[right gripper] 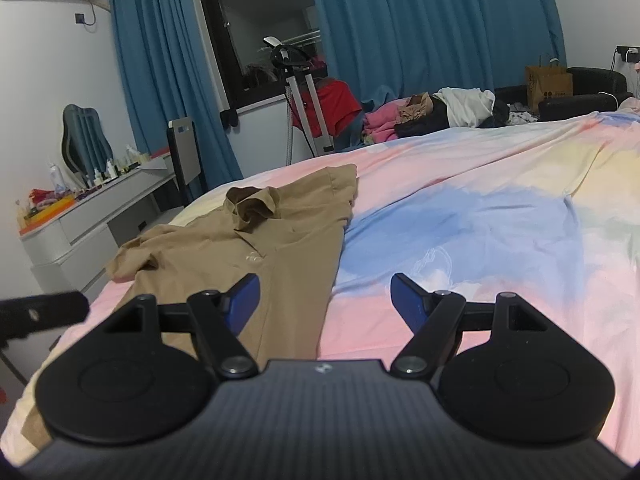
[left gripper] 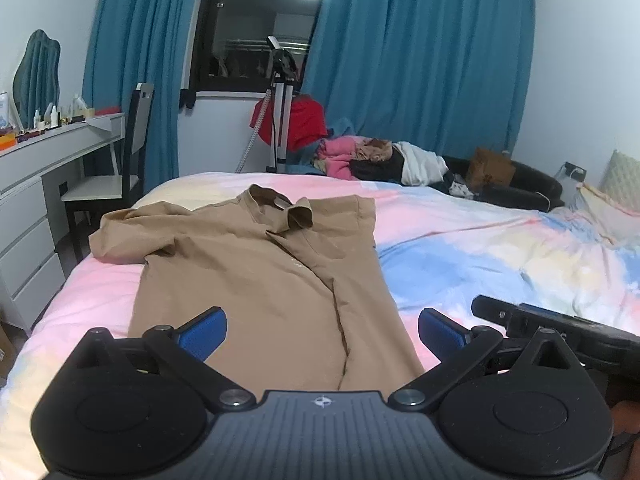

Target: Fold clothes

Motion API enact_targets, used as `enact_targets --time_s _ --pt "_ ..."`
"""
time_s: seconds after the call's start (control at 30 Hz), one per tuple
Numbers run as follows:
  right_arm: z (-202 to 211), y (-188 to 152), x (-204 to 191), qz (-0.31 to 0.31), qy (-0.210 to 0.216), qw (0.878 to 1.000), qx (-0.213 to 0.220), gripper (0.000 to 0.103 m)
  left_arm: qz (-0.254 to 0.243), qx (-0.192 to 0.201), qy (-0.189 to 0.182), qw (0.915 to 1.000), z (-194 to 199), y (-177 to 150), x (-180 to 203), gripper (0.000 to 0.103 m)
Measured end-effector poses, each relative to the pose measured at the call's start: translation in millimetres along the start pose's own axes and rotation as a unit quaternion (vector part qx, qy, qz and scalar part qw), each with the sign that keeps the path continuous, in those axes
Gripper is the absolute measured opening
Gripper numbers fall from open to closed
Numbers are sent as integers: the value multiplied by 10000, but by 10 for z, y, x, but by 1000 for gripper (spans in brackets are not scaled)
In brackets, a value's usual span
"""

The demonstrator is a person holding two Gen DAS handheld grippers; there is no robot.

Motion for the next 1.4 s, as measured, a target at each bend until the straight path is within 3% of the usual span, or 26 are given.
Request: enact_targets --time_s 0.3,0.43,0.67,0.83,1.03,1.17,1.23,1.3,1.33,1.4 --pt "-104 -115 -248 114 278 9991 -283 74 -97 5 -213 9997 155 155 -188 103" --pt "-324 -35 -452 249 334 9984 -371 74 48 123 -40 9999 301 249 -488 103" --pt "-1289 142 -1561 458 1168 9908 -511 74 324 379 331 9982 549 379 -1062 103" --pt "-1999 233 -2436 622 1783 9800 -630 74 487 646 930 9924 602 359 -1464 103" --pt "-2916 -12 -3589 890 2101 9681 -1037 73 832 690 1620 9809 482 270 -1910 103" --pt "-3334 -189 -4127 1118 2270 9582 -1334 72 955 609 1962 9740 301 178 -2130 103" --pt "-3505 -292 -4302 1475 2139 9552 -1413 72 1028 505 2027 9725 213 132 -2227 103" --pt "-3635 -368 -4390 1741 1974 9536 -1462 68 1101 400 2092 9708 126 86 -2324 103" --pt "-3698 -403 -4431 1867 1895 9524 -1486 61 1137 348 2124 9699 83 62 -2372 103" --pt "-3781 -423 -4442 1957 1722 9540 -1482 36 1190 299 2188 9680 21 26 -2429 103"
Point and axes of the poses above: each gripper's, at about its wrist camera, not at the fingertips, and z roughly against the way its jaws point, x to its right, y to its top, the point moved 9 cm from there along -z, roughly the way its jaws point, and after that the axes turned 1 degree about -y, right-handed, at the moved point
